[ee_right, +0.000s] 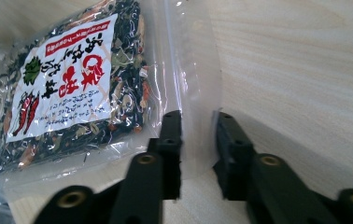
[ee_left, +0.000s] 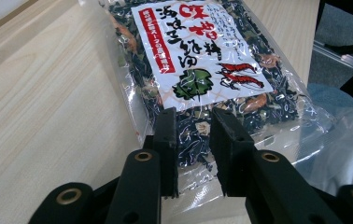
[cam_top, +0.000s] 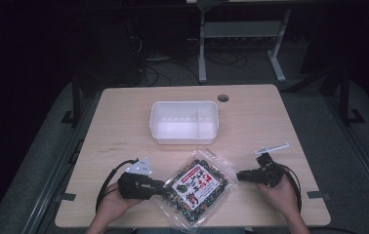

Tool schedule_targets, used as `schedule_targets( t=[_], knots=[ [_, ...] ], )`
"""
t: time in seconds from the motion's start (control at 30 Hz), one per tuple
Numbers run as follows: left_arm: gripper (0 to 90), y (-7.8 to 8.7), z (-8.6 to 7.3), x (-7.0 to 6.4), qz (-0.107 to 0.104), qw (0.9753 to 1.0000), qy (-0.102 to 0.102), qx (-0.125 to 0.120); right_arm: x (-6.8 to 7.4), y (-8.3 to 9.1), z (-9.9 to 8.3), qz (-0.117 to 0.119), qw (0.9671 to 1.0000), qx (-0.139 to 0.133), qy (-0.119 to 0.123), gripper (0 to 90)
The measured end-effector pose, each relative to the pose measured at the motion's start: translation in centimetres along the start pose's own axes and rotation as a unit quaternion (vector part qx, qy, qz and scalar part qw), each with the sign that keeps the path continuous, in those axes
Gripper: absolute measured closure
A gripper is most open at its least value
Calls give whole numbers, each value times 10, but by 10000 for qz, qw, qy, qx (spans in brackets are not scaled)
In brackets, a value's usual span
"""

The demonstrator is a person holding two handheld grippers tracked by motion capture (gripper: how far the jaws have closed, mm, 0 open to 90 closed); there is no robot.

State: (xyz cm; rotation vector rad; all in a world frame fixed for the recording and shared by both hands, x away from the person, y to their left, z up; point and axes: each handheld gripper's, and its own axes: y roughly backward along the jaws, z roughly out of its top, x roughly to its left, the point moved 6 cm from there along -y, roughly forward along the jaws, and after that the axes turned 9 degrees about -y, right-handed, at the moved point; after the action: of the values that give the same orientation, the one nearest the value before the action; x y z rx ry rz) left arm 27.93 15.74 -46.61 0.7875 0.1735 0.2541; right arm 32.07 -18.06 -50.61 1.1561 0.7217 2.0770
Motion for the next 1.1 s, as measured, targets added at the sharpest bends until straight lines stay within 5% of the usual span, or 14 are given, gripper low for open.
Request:
schedule_targets(
  t=[0.1, 0.9, 1.1],
  knots=[
    [672, -1, 0, 0, 1, 10000, 15, 0, 0, 4, 0, 162, 9998, -9, -64, 890],
    [540, -1, 0, 2, -8, 10000, 99, 4, 16, 45, -4, 226, 9987, -383, 233, 900],
    [406, -7, 1, 6, 72, 9998, 202, 13, 26, 58, -1, 196, 9974, -543, 441, 900]
  ],
)
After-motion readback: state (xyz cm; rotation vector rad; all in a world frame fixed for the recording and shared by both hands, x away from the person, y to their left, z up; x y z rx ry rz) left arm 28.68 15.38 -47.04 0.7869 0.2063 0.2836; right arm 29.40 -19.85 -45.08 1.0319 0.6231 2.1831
